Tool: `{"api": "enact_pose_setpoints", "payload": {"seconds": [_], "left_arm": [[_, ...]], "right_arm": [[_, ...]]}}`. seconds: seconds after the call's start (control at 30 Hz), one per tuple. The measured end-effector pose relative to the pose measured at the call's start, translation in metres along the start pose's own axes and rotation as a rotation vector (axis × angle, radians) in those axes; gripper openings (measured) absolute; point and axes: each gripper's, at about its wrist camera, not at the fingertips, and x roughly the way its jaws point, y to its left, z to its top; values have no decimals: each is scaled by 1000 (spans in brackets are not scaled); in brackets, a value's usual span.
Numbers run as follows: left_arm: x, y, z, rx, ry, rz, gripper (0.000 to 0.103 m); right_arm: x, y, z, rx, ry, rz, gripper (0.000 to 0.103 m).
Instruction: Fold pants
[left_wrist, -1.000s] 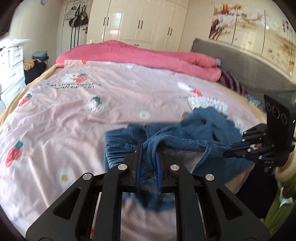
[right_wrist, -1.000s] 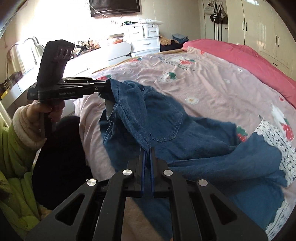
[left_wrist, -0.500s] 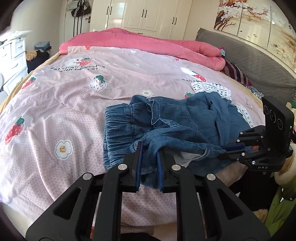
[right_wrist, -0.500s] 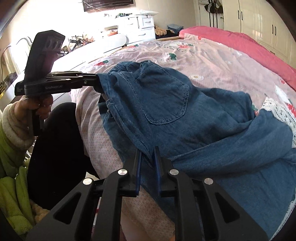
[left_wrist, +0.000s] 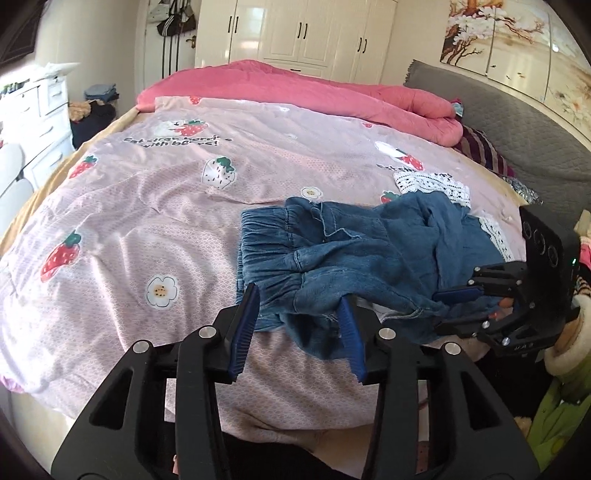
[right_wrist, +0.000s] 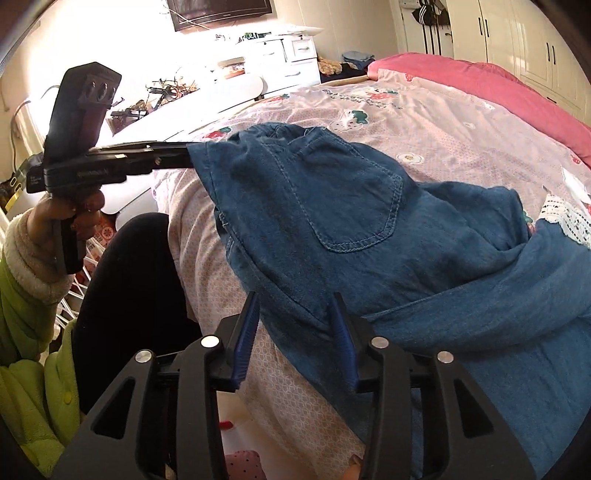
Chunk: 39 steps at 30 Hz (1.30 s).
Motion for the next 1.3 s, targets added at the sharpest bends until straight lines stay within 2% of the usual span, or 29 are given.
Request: {"api": "enact_pose_setpoints", "payload": {"seconds": [0.17, 0.3, 0.43, 0.5, 0.53, 0.63, 0.73, 0.8, 0.87, 1.03, 1.1, 1.13, 1.2, 1.3], "left_arm": [[-21, -17, 13, 56, -62, 18, 36], [-33, -14, 24, 16, -90, 41, 38], [-25, -32, 40, 17, -105, -12, 41], [-11, -50, 45, 22, -108, -80, 44], [-2, -58, 44, 31, -99, -99, 44], [32, -73, 34, 64, -19, -93, 44], [62, -71, 14, 62, 85, -55, 43], [76, -63, 1, 58, 141, 1, 43], [82, -56, -8, 30, 155, -12, 43], [81, -58, -6, 36, 153, 0, 43], [76, -59, -4, 28, 152, -6, 44], [73, -59, -2, 13, 150, -16, 45], [52, -64, 7, -9, 110, -46, 58], [32, -78, 22, 36, 47, -72, 65]], "right_arm": [[5, 0, -3, 4, 29, 4, 44], [8, 2, -5, -2, 37, 12, 50], [8, 3, -5, -5, 39, 16, 54], [7, 4, -5, -8, 42, 15, 54], [5, 4, -6, -9, 44, 17, 54], [-11, -1, -7, 13, 31, 22, 53], [-43, -18, -5, 51, -43, -44, 53], [-62, -35, 2, 92, -104, -97, 53], [-70, -54, 11, 131, -128, -138, 53], [-38, -85, 18, 192, -45, -143, 56], [-13, -100, 5, 258, 41, -142, 56], [-9, -102, 0, 274, 44, -136, 56], [-16, -105, -5, 299, 15, -111, 56], [-41, -107, -2, 338, -46, -83, 56]]}}
